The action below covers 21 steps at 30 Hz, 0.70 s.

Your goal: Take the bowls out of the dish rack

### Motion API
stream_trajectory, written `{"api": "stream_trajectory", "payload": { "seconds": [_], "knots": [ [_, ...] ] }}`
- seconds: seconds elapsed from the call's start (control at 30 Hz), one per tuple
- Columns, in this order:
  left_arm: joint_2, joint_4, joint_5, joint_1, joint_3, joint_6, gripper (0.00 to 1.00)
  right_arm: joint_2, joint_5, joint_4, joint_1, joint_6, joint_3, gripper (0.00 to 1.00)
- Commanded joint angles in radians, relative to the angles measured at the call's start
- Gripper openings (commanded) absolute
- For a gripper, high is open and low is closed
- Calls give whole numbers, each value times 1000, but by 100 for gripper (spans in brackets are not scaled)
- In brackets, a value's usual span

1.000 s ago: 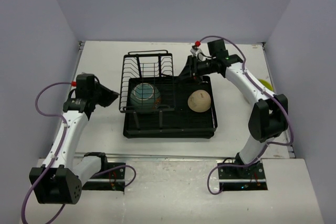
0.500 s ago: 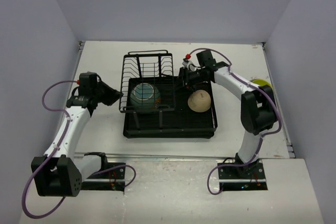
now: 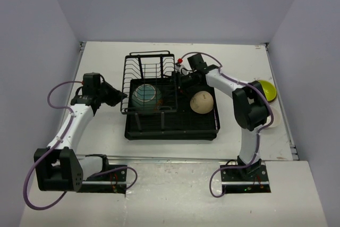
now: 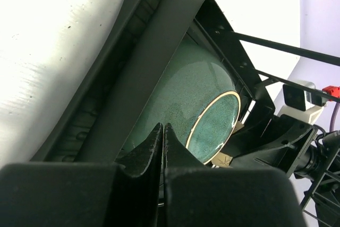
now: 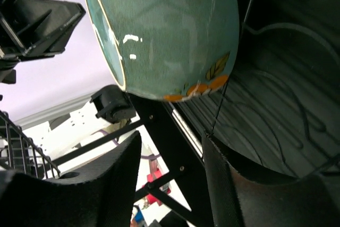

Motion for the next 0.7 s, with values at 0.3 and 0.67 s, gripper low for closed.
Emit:
{"api": "stream_trajectory", "payload": {
  "seconds": [0.3, 0.67],
  "knots": [
    [82, 106, 77, 5, 29, 27, 0, 51, 75, 106, 27, 16, 74, 65],
    [114, 138, 103, 5, 44, 26, 0, 60, 134, 279, 50, 79, -18, 67]
  ]
}}
